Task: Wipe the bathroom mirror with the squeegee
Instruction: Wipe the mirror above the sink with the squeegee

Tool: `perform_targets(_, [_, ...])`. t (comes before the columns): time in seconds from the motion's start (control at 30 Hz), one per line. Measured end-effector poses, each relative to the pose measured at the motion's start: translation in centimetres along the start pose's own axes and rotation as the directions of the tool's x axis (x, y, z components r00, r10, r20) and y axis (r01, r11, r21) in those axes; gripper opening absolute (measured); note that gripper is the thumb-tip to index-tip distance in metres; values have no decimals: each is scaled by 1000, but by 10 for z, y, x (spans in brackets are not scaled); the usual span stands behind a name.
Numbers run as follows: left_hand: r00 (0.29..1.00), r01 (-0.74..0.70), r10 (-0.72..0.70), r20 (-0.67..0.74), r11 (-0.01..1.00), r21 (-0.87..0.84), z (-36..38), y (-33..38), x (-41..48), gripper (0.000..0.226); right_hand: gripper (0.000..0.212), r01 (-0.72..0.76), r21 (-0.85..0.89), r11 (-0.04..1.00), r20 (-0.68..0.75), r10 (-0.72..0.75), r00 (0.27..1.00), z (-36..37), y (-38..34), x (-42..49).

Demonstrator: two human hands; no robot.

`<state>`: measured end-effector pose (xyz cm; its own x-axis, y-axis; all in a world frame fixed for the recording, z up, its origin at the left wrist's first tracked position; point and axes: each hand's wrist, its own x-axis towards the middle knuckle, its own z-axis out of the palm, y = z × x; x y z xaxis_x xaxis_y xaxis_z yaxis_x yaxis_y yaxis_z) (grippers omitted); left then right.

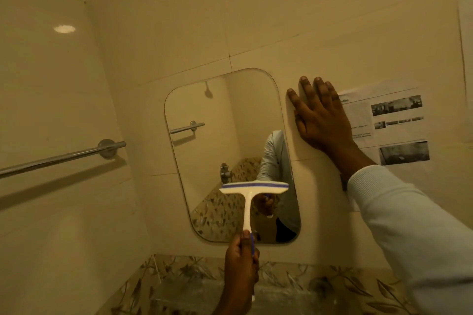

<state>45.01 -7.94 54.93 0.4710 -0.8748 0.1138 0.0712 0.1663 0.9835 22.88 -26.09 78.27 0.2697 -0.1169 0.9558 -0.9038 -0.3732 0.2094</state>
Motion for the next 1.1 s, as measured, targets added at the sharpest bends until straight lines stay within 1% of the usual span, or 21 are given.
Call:
perform_targets(0.37, [983, 167, -166, -78, 986, 17, -2, -47, -27, 37, 65, -3, -5, 1000, -14, 2, 1000, 3, 0, 0])
perform_targets(0.53, [981, 169, -163, -109, 985, 47, -6, -56, -43, 36, 65, -5, -4, 1000, -7, 5, 1000, 3, 0, 0])
perform_targets(0.63, [986, 139, -141, -84, 990, -33, -7, -33, -44, 35, 66, -2, 5, 1000, -9, 3, 1000, 3, 0, 0])
perform_targets(0.7, [996, 53, -59, -71, 995, -85, -6, 0, -37, 35, 66, -2, 8, 1000, -11, 3, 1000, 3, 0, 0])
perform_targets(0.77, [995, -82, 76, -67, 992, -96, -6, 45, -23, 36, 67, -4, 6, 1000, -7, 4, 1000, 3, 0, 0])
perform_targets(0.83, [976, -214, 207, -67, 969, -125, -6, 93, -6, 37, 67, -6, 4, 1000, -8, 6, 1000, 3, 0, 0])
perform_targets(0.9, [952, -306, 300, -59, 939, -156, -4, 138, 14, 40, 67, -3, -3, 1000, -19, 3, 1000, 3, 1, 1])
perform_targets(1.03, [927, -372, 369, -66, 888, -269, -3, 198, 46, 40, 68, 4, -18, 1000, -8, -4, 1000, 4, -2, 0])
perform_targets(1.1, [920, -388, 388, -61, 877, -284, -3, 214, 60, 41, 68, 3, -18, 1000, -14, -4, 1000, 3, -1, 0])
